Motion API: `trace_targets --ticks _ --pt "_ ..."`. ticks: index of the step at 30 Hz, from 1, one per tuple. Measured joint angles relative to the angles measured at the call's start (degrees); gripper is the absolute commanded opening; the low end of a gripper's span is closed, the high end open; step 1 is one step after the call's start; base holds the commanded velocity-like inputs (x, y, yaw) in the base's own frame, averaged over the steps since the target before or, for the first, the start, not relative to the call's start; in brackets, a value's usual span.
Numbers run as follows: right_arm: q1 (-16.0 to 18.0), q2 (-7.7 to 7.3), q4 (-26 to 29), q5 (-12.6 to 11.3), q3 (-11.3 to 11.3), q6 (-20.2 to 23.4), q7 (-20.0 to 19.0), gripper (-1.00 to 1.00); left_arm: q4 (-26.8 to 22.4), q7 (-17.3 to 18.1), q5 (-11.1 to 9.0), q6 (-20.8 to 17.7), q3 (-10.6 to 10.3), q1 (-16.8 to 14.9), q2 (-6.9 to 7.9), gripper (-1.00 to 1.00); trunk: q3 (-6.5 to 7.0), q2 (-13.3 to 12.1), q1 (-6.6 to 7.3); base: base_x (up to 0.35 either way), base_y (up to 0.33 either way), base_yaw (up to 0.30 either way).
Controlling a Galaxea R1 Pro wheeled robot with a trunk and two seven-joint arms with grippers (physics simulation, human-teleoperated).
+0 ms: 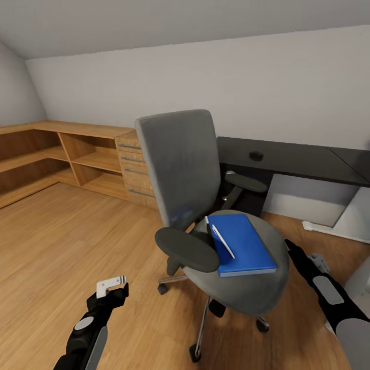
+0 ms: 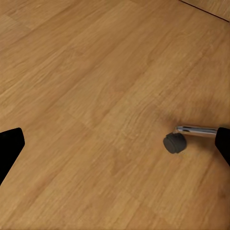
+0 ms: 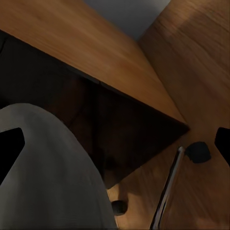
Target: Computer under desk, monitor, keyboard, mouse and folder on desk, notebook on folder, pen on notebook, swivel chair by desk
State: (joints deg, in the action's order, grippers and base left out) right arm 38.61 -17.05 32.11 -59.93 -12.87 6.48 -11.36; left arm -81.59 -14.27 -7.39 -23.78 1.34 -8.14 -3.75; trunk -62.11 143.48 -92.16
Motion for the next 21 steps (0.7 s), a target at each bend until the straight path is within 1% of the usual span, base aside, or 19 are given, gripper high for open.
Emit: trace_targets --ticks 7,10,14,17,21 --pt "0.0 0.17 -0.2 0.3 0.4 -0.2 0.0 1.0 0.0 0.1 0.0 0.0 0.0 0.0 0.0 1.0 0.0 0.0 0.0 -0.01 0.0 0.0" --pt "0.0 0.42 -0.6 0.5 0.7 -0.5 0.1 1.0 0.0 0.1 -0.1 -0.1 0.0 0.0 0.0 1.0 -0.01 0.0 -0.03 -0.178 0.0 0.006" --pt "-0.1 0.6 -0.6 0.6 0.8 -0.6 0.2 1.0 0.0 0.2 -0.1 -0.2 0.0 0.0 0.0 1.0 -0.01 0.0 -0.02 -0.063 0.0 0.009" --pt "0.0 0.93 -0.4 0.6 0.5 -0.6 0.4 1.0 0.0 0.2 -0.1 -0.2 0.0 0.0 0.0 1.0 0.0 0.0 -0.01 -0.009 0.0 0.129" --pt "0.0 1.12 -0.4 0.6 0.6 -0.6 0.4 1.0 0.0 0.2 -0.1 -0.2 0.0 0.0 0.0 1.0 -0.01 0.0 -0.01 -0.002 0.0 0.241"
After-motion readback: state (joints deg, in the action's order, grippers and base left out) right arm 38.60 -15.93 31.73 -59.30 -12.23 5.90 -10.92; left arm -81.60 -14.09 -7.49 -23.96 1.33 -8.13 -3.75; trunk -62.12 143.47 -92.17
